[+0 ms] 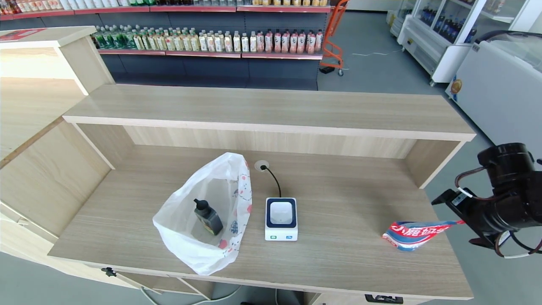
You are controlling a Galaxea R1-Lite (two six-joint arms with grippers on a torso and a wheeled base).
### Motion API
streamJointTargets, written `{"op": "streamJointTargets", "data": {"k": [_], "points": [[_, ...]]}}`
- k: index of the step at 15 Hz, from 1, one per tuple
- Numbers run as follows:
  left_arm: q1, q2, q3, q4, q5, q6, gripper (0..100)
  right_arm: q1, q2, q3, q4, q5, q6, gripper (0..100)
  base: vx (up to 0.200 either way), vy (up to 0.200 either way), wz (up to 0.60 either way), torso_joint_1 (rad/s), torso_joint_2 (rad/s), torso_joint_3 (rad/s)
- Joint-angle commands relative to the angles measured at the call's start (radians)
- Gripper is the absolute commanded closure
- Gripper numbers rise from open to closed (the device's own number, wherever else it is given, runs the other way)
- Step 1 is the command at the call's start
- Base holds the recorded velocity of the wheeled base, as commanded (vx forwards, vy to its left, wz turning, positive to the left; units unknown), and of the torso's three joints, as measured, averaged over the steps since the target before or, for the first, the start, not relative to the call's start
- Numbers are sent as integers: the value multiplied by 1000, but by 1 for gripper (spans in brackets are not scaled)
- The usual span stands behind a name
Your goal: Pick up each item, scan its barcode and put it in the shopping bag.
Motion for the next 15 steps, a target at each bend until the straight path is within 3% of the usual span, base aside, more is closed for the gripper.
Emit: {"op": "streamJointTargets", "data": {"k": [1, 12, 13, 15], "points": [[0, 0, 0, 0, 0, 0, 0, 7, 85, 0, -22, 0, -2, 0, 0, 0, 0, 0, 0, 0], [0, 0, 0, 0, 0, 0, 0, 102, 352, -30, -323, -5, -86, 0, 0, 0, 0, 0, 0, 0], [0, 0, 0, 0, 0, 0, 0, 101, 368, -35, -341, -5, -102, 100, 0, 0, 0, 0, 0, 0], [0, 0, 0, 0, 0, 0, 0, 101, 387, -53, -361, -5, -125, 100, 0, 0, 0, 0, 0, 0]]}}
